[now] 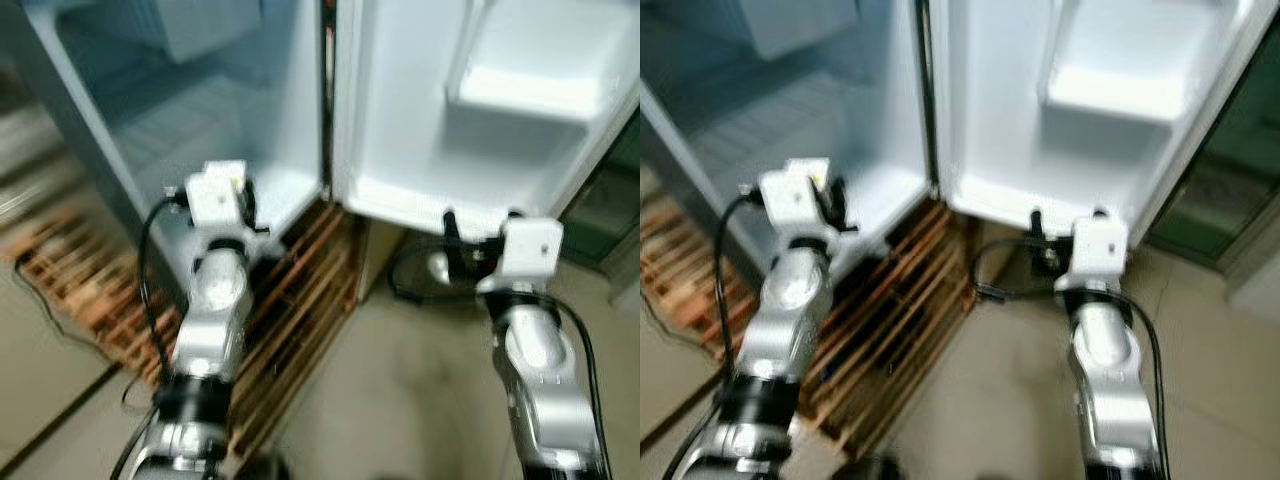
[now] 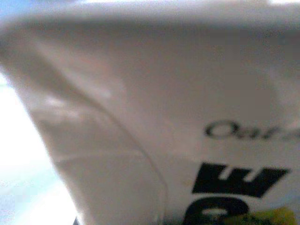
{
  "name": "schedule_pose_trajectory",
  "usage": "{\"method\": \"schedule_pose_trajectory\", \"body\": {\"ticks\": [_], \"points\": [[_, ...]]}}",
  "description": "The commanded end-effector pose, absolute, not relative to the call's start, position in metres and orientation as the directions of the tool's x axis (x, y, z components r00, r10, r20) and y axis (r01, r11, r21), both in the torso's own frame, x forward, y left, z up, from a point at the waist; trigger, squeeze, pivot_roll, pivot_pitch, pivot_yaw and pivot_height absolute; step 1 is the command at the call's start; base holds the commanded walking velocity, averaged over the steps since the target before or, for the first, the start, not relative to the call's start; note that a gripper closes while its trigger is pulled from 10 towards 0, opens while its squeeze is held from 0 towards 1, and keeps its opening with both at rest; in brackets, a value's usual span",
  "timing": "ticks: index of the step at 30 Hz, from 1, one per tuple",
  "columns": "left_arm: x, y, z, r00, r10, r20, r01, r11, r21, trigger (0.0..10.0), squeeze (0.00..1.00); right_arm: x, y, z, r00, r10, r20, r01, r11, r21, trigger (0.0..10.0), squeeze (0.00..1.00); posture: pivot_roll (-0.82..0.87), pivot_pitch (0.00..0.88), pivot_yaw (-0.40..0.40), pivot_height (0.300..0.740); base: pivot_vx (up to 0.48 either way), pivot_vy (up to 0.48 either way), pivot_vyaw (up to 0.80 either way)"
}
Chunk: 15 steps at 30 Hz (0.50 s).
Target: Restocking fridge
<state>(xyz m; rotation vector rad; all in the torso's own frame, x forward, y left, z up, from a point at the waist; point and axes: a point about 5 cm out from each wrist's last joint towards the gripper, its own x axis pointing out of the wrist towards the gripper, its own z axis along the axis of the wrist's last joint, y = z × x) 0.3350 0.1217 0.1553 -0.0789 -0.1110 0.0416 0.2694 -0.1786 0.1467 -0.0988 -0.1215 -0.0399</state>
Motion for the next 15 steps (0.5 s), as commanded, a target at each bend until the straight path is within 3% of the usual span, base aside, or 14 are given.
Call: {"method": "schedule_pose_trajectory", "body": {"ticks": [1,15], "points": [[0.336,0.1238,0.1521,0.995,0.051,0.091,-0.045,0.997,-0.066,10.0,0.0,0.2707,-0.1754,0.1463,0.992,-0.023,0.123,0.034,0.995,-0.089,10.0,0.07,-0.2,0.0,0.012,0.74,0.0,0.0,0.74],[0.3373,0.1192,0.1477,0.997,0.036,0.065,-0.032,0.997,-0.07,10.0,0.0,0.2734,-0.173,0.1421,0.994,0.006,0.11,0.006,0.994,-0.107,10.0,0.08,-0.2,0.0,0.015,0.74,0.0,0.0,0.73]]}}
